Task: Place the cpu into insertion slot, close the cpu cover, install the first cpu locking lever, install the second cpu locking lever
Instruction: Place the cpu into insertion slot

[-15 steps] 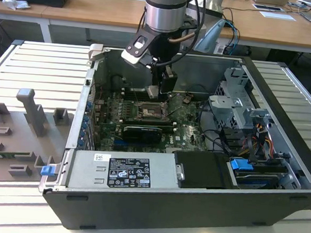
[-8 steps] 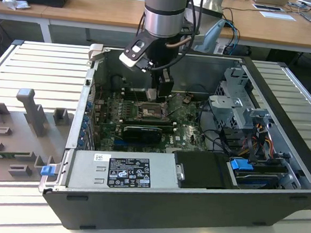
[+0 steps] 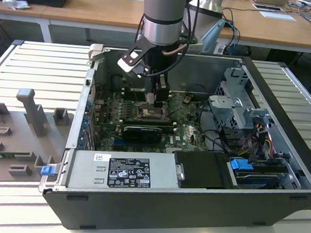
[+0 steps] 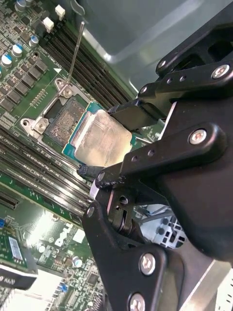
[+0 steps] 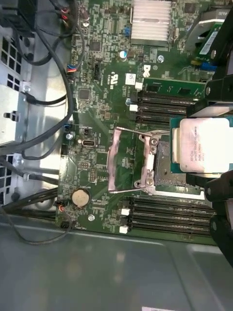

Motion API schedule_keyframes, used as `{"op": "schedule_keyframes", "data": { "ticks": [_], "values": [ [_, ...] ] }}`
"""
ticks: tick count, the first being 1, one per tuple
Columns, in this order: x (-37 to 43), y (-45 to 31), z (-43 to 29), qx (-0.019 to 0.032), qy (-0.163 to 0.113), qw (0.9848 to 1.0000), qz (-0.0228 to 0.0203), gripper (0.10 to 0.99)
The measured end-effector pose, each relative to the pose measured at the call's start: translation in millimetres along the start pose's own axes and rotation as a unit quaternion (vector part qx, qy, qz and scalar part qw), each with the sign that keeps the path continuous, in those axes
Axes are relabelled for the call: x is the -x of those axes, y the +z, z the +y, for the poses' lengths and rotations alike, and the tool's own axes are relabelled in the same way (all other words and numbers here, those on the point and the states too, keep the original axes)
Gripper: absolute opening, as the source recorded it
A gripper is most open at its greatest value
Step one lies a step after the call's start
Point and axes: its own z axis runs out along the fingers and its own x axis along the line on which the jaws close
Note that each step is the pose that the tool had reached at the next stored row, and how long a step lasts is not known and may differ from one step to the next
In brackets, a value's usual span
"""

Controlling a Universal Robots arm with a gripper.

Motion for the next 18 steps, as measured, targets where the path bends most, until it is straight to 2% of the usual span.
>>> {"op": "schedule_keyframes", "data": {
  "ticks": [4,6,7,11,13,18],
  "values": [
    [-2.5,8.7,-0.3,-0.0008,0.003,1.0,-0.0001,0.541],
    [-2.9,16.9,-0.8,-0.0008,0.026,0.9997,-0.0017,0.541],
    [-2.9,18.3,-0.9,-0.0008,0.03,0.9996,-0.0019,0.541],
    [-5.1,29.0,-1.6,-0.0007,0.031,0.9995,-0.002,0.541],
    [-9.4,34.7,-1.6,-0.0009,0.029,0.9996,-0.0018,0.541],
    [-11.9,40.6,-4.6,-0.0016,0.029,0.9996,-0.0018,0.541]
  ]
}}
